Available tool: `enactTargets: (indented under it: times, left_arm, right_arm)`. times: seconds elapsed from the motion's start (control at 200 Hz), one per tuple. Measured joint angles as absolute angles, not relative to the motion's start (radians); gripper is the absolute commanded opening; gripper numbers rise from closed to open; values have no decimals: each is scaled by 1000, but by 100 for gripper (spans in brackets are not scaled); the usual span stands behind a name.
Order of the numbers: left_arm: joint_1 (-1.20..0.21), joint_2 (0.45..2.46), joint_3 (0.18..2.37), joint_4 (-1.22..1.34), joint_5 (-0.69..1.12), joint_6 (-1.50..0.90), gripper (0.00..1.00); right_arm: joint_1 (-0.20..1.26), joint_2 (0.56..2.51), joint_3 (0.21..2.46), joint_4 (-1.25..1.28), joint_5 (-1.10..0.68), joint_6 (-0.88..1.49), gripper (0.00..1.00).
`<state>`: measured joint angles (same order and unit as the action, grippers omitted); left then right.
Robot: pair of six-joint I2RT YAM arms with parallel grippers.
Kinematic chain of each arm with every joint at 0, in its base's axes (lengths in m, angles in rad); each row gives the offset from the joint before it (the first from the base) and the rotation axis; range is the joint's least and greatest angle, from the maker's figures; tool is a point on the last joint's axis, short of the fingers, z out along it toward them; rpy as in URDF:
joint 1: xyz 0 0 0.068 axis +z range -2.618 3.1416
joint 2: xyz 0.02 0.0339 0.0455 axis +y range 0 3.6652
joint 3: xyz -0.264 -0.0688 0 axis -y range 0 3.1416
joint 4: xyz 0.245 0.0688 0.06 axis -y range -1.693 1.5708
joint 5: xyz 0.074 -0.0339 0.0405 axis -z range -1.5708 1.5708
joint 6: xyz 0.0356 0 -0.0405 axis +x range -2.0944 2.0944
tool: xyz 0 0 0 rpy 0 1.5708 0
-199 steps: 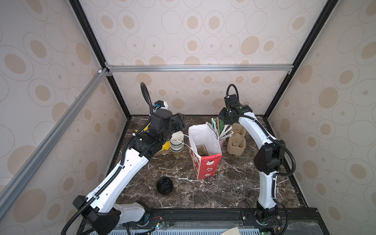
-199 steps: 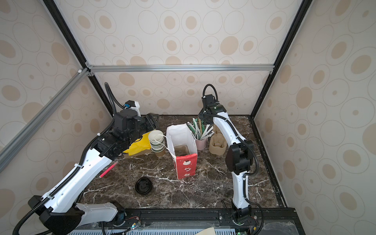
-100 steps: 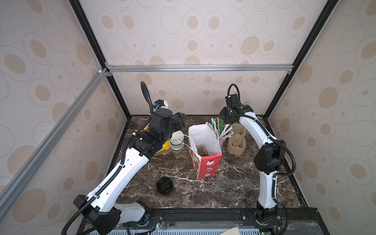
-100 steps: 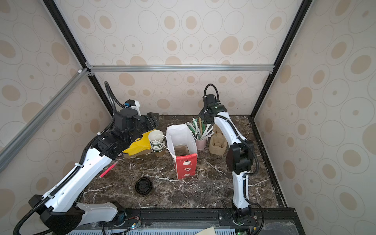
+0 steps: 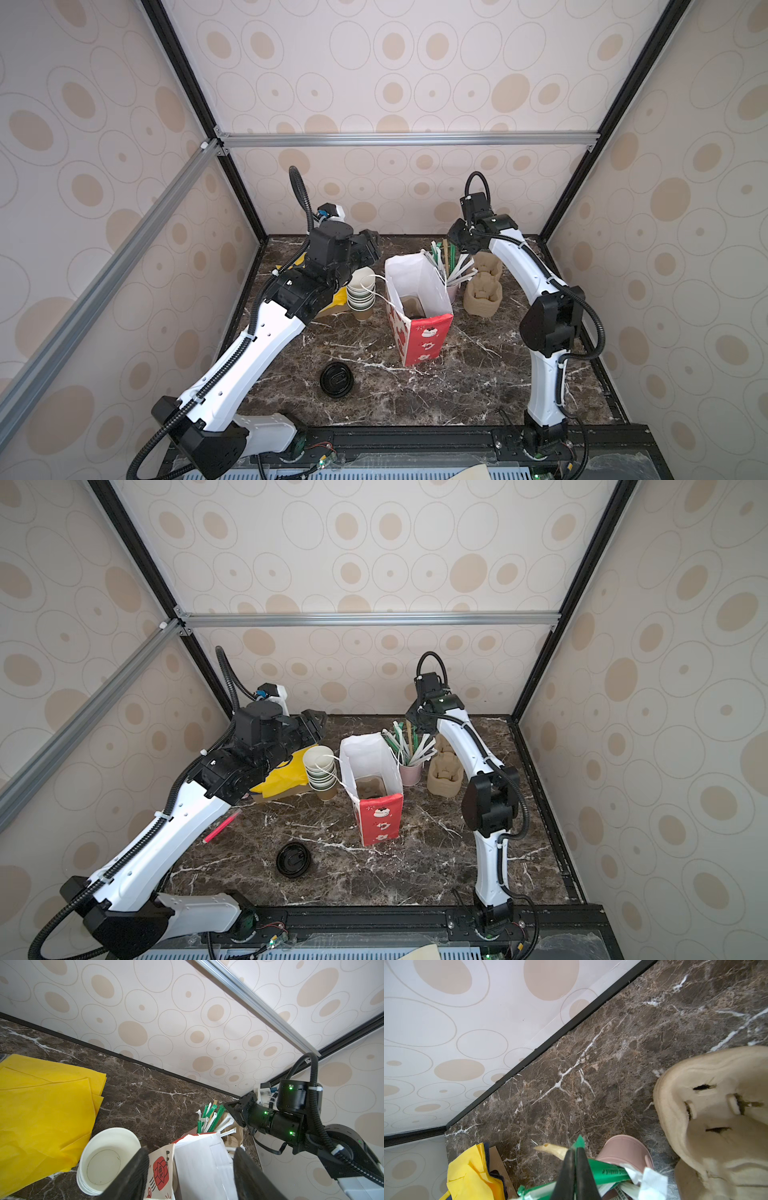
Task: Pack a coffee takeout order
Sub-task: Pick up the straw from the storage cup.
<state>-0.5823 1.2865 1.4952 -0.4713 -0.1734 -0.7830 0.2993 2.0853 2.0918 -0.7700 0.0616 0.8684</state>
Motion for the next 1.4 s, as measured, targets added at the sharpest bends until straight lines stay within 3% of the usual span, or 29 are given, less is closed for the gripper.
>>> enactTargets:
  times: [0.385,0.71,1.4]
  left_arm:
    - [-582,1287,1495,-460,-161,-767,65]
    - [-582,1287,1495,-456,-136,-738,65]
    - [-582,1287,1462,-324,-54,-558,65]
  right_arm:
    - [294,1953,1963,-701,15,873,6]
    - [287,1867,1779,-508,-125,848,2]
    - [260,1700,1788,-484,-200,802,2]
